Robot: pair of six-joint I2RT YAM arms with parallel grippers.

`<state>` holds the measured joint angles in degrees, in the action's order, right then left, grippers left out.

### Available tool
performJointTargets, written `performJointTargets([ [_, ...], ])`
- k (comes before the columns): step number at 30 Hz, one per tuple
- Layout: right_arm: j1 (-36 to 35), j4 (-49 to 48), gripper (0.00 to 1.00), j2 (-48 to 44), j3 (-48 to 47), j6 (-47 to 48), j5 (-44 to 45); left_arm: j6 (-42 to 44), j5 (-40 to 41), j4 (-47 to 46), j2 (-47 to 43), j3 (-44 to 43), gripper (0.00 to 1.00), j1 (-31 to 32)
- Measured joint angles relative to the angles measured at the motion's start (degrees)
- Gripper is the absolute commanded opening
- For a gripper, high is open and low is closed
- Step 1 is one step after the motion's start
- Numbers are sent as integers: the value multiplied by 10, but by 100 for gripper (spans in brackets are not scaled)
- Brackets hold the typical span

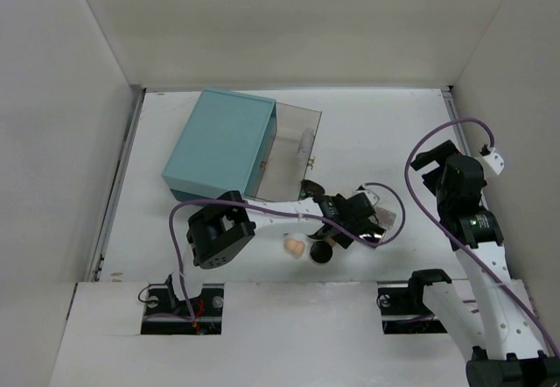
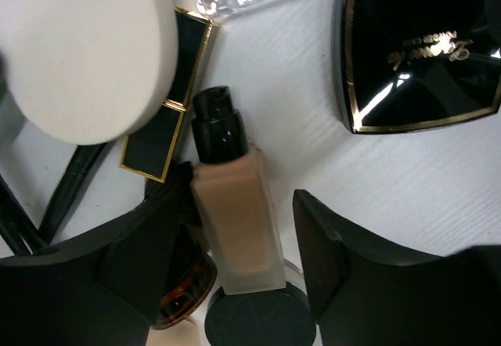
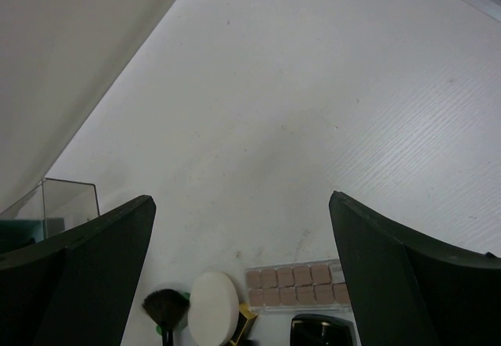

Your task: Organize the makeup

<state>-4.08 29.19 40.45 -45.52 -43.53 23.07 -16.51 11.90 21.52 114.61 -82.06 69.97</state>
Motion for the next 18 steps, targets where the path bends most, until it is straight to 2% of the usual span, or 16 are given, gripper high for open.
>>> performJointTargets([
  [7,0,1,98,-1,7,0,0,-4,-3,5,6,1,56,22],
  [9,0,0,98,-4,8,0,0,-5,-2,4,6,4,48,24],
  [14,0,0,97,-11,14,-1,0,-5,-3,4,10,9,13,23],
  [18,0,0,97,-12,14,0,0,-6,-1,7,18,-5,5,20],
])
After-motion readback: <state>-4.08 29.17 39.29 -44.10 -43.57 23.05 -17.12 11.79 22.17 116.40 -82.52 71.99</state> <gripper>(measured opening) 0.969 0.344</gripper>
